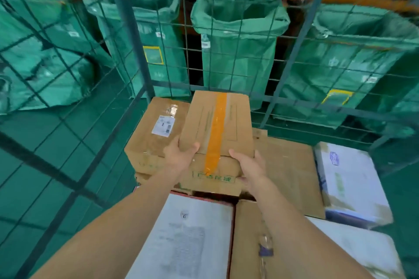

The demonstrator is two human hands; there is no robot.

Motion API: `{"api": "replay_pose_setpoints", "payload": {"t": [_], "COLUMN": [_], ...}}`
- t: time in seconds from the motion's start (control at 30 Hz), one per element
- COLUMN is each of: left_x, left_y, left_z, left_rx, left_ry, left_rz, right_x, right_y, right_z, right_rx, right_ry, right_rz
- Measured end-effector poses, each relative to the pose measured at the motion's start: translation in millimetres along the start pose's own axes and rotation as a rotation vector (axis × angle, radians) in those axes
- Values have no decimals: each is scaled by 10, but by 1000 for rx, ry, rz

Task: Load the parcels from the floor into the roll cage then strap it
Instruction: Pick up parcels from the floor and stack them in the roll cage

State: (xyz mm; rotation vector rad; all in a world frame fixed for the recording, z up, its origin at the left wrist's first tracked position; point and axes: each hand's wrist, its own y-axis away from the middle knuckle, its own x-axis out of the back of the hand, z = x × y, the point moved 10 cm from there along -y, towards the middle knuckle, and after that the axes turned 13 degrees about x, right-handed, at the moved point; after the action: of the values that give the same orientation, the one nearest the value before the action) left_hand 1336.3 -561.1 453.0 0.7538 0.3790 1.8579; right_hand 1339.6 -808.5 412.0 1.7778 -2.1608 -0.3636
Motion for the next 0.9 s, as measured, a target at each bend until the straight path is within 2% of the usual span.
{"api": "replay_pose_setpoints", "payload": {"t": [0.2,0.47,0.67,0.9], "left_x": [-22,-185,-325,-260], "left_y": [-805,-1260,-1089,-637], "left_z": [-150,-51,-59,-80], "left_rx": [34,-13,28,103], "left_ry": [-149,-272,-347,-263], "left_rz": [65,82,25,-20], "right_x": [-510,-640,-592,-392], "right_y": [-665,-1159,-1061,-459], "right_z": [597,624,454,235], "right_rx": [-90,-57,11,40], "right_ry": [87,48,317,287], "right_rz": [-60,-4,-34,-45]}}
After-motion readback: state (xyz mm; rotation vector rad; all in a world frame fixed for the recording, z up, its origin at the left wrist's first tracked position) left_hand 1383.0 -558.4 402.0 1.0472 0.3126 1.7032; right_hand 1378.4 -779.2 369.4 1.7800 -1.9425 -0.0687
